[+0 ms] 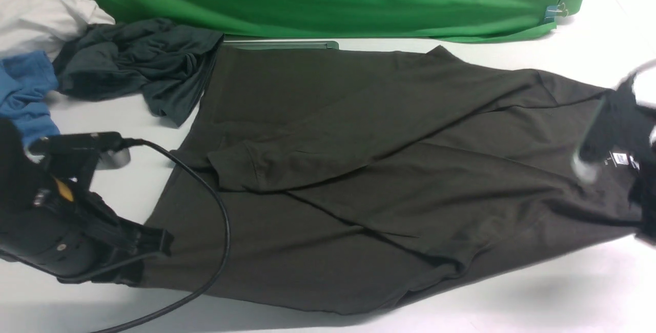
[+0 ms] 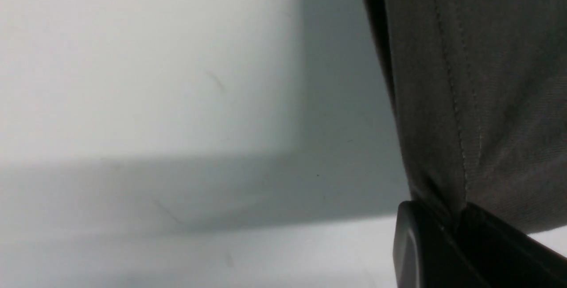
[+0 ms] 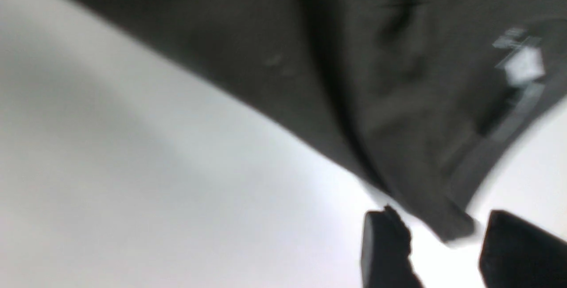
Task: Fold a long-sleeved shirt on a white desktop.
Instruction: 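Grasp the near edge of the shirt at its hem and shoulder corners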
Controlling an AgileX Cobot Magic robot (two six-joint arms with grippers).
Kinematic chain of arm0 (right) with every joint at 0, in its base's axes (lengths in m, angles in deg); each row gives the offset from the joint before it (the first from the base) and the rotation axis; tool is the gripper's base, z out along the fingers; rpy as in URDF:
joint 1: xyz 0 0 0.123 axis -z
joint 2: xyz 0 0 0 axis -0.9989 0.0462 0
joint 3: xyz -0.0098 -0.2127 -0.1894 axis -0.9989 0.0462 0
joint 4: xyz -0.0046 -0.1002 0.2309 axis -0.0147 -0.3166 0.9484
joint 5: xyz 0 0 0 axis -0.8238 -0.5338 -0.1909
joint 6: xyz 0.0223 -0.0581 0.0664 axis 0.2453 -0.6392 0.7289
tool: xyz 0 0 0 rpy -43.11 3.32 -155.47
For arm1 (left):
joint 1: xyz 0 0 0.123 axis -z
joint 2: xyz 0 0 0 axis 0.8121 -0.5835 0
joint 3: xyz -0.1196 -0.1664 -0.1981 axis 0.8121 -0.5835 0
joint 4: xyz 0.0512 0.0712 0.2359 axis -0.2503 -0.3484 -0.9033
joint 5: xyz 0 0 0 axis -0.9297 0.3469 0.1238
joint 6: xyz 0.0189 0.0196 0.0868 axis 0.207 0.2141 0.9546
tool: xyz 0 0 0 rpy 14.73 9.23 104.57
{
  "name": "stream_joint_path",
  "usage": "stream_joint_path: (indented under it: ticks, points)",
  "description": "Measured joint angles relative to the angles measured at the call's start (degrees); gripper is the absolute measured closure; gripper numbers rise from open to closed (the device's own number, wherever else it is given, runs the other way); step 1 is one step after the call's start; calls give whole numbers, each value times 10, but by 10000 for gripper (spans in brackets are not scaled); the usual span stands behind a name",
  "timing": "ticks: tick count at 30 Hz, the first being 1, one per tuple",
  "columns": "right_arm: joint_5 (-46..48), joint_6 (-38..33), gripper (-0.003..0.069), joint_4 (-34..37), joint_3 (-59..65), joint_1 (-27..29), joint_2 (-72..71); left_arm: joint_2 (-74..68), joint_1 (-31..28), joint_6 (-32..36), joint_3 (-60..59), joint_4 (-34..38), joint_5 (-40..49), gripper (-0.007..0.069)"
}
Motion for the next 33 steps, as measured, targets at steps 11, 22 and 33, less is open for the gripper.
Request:
stream_joint_path:
  ticks: [11,22,33]
  points:
    - [-186,-145,365,71,126,26,10,12,0,-5,-3,-3,-1,580]
    - [-235,-161,365,39,108,26,78,12,0,-5,-4,-3,-1,580]
    - [-226,-185,554,43,105,26,82,12,0,-6,-4,-3,-1,580]
